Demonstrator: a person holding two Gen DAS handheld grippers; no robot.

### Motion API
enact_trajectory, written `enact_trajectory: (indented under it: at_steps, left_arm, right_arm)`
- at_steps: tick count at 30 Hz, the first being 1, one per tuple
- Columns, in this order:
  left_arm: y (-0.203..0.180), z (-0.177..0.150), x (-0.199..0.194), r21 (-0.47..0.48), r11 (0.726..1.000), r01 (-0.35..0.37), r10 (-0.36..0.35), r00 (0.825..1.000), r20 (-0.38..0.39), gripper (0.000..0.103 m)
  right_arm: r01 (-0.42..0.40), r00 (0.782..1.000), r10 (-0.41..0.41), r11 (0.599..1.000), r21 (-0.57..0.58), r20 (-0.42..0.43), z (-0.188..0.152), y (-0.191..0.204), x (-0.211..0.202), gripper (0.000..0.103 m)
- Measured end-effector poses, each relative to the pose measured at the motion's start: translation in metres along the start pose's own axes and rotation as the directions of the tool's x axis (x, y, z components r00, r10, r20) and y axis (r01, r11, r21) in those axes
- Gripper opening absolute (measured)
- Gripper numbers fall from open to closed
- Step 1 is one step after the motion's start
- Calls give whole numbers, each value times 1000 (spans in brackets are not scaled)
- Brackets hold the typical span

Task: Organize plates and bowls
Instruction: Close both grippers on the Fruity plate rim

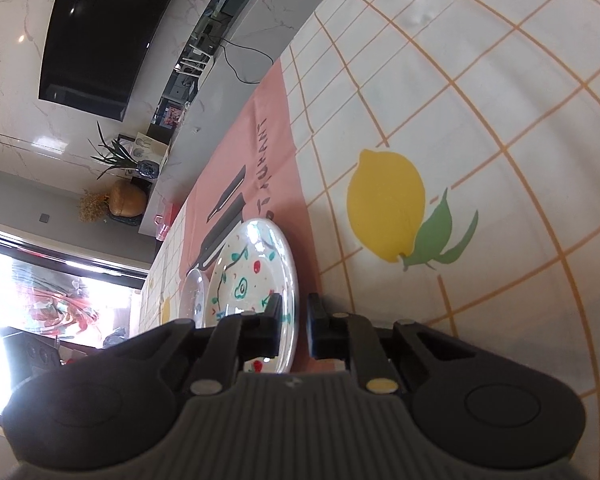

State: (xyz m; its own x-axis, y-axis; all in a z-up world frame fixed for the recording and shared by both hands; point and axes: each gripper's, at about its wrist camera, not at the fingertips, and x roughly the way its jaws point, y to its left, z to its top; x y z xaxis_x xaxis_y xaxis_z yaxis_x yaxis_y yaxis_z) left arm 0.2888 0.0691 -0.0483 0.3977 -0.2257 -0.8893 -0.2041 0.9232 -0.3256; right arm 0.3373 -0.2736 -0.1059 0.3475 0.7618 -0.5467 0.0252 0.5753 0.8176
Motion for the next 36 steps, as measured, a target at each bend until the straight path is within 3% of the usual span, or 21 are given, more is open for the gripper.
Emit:
enact_trajectory:
  at_steps: [6, 8, 14, 17, 21, 32, 36]
  left_arm:
    - [5, 3, 5, -59, 997, 57, -56, 998, 17, 27]
    - [10, 4, 7, -109, 988, 106, -106, 994, 11, 23]
    - [19, 3, 5, -170, 973, 156, -152, 988, 36, 21]
    - [15, 3, -2, -140, 980, 140, -131, 989, 71, 21]
    - [6, 2, -9, -99, 990, 105, -98, 993, 72, 21]
    - [-3, -19, -38, -34, 989, 142, -139, 987, 79, 21]
    - [-8, -27, -50, 13, 987, 157, -158, 985, 75, 21]
  right_arm:
    - [-40, 999, 41, 997, 68, -22, 1, -11, 2, 7]
    - [-19, 1000, 20, 999, 44, -19, 0, -9, 2, 0]
    - [9, 1000, -9, 999, -44, -10, -4, 3, -1, 2]
    - [34, 999, -33, 993, -112, 4, -8, 13, -2, 4]
    - [5, 1000, -3, 991, -136, 18, -11, 19, -6, 5]
    - [56, 996, -37, 968, -243, 81, -23, 50, -28, 6]
    - [85, 995, -69, 971, -223, 76, -35, 57, -44, 7]
